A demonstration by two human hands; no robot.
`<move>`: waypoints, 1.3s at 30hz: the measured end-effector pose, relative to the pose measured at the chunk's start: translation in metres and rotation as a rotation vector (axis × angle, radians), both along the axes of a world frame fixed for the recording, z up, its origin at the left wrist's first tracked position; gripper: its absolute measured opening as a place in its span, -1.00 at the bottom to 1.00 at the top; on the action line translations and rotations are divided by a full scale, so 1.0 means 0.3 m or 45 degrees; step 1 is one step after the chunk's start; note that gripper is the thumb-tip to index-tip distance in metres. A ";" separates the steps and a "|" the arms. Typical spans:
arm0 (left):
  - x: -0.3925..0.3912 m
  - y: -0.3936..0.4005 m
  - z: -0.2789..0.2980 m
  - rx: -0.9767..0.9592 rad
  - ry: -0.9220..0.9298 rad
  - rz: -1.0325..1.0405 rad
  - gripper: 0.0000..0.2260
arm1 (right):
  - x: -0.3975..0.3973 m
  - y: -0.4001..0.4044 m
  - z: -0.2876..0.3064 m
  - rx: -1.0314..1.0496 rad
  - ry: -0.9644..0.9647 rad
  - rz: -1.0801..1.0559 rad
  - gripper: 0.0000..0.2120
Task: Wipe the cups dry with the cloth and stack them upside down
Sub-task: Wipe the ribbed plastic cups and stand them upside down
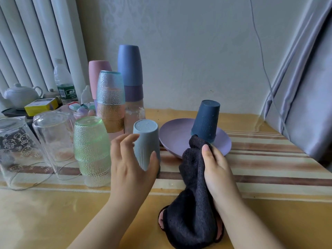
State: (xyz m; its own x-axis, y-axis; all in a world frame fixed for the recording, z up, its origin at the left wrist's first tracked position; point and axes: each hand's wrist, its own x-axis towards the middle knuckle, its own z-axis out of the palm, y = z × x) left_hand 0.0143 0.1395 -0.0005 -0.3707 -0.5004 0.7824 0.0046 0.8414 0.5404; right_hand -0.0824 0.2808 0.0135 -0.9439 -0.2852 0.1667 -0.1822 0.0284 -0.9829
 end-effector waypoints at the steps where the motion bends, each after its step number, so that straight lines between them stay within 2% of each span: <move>1: -0.001 0.016 0.007 -0.058 0.007 -0.072 -0.67 | -0.010 0.008 0.003 0.002 0.000 -0.048 -0.76; 4: -0.028 0.081 0.039 0.001 -0.252 -0.276 -0.76 | -0.055 0.044 0.016 -0.013 0.034 -0.243 -0.78; 7: -0.098 0.130 0.085 0.289 -0.530 -0.403 -0.72 | -0.105 0.081 0.017 -0.016 0.011 -0.370 -0.83; 11: -0.274 0.135 0.131 0.516 -0.681 -0.410 -0.50 | -0.144 0.105 0.006 -0.013 -0.039 -0.431 -0.82; 14: -0.430 0.114 0.117 0.671 -0.701 -0.420 -0.28 | -0.157 0.109 -0.004 -0.041 -0.056 -0.438 -0.85; 17: -0.549 0.101 0.104 0.714 -0.693 -0.451 -0.12 | -0.165 0.113 -0.011 -0.072 -0.055 -0.463 -0.89; 20: -0.630 0.101 0.082 0.785 -0.680 -0.531 -0.13 | -0.167 0.119 -0.014 -0.110 -0.060 -0.479 -0.91; 23: -0.675 0.107 0.053 0.758 -0.705 -0.554 -0.28 | -0.168 0.121 -0.019 -0.121 -0.064 -0.471 -0.89; 26: -0.684 0.109 0.039 0.734 -0.688 -0.561 -0.36 | -0.168 0.117 -0.019 -0.130 -0.068 -0.456 -0.91; 32: -0.667 0.107 0.022 0.540 -0.659 -0.503 -0.37 | -0.174 0.108 -0.024 -0.132 -0.054 -0.476 -0.92; 39: -0.651 0.128 0.031 0.272 -0.784 -0.302 -0.40 | -0.171 0.102 -0.027 -0.145 -0.038 -0.470 -0.91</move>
